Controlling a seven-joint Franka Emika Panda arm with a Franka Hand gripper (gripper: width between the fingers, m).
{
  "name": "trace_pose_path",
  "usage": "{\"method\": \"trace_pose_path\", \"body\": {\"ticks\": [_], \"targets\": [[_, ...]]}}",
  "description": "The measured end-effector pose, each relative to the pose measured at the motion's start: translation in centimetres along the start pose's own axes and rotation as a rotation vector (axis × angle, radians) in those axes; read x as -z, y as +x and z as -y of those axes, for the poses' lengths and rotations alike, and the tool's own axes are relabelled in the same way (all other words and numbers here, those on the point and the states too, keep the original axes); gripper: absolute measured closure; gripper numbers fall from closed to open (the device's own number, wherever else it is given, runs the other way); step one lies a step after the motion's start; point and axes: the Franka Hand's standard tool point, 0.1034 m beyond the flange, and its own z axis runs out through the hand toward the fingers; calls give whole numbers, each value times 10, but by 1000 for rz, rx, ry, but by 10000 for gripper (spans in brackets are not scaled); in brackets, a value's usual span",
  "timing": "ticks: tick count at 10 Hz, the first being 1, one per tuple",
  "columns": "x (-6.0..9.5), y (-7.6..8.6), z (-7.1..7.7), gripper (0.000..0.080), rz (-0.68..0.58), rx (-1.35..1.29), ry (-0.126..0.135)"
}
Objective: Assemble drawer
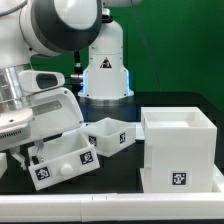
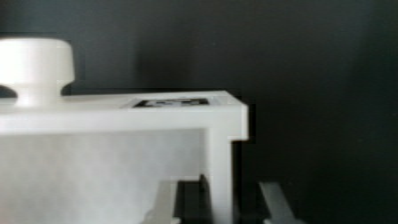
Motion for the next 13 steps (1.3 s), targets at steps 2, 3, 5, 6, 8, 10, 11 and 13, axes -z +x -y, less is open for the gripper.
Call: {"method": "trace_pose_path", "body": {"ticks": [2, 3, 5, 6, 8, 10, 11, 13], "targets": [[-1, -1, -2, 761, -2, 69, 1], [-1, -1, -2, 761, -2, 71, 1], [-1, -1, -2, 761, -3, 146, 2], [-1, -1, -2, 761, -3, 193, 2], [-1, 0, -1, 761, -5, 416, 2], [0, 0, 1, 761, -6, 569, 9], [0, -1, 0, 761, -6, 630, 8], [10, -18, -25, 761, -61, 892, -53]]}}
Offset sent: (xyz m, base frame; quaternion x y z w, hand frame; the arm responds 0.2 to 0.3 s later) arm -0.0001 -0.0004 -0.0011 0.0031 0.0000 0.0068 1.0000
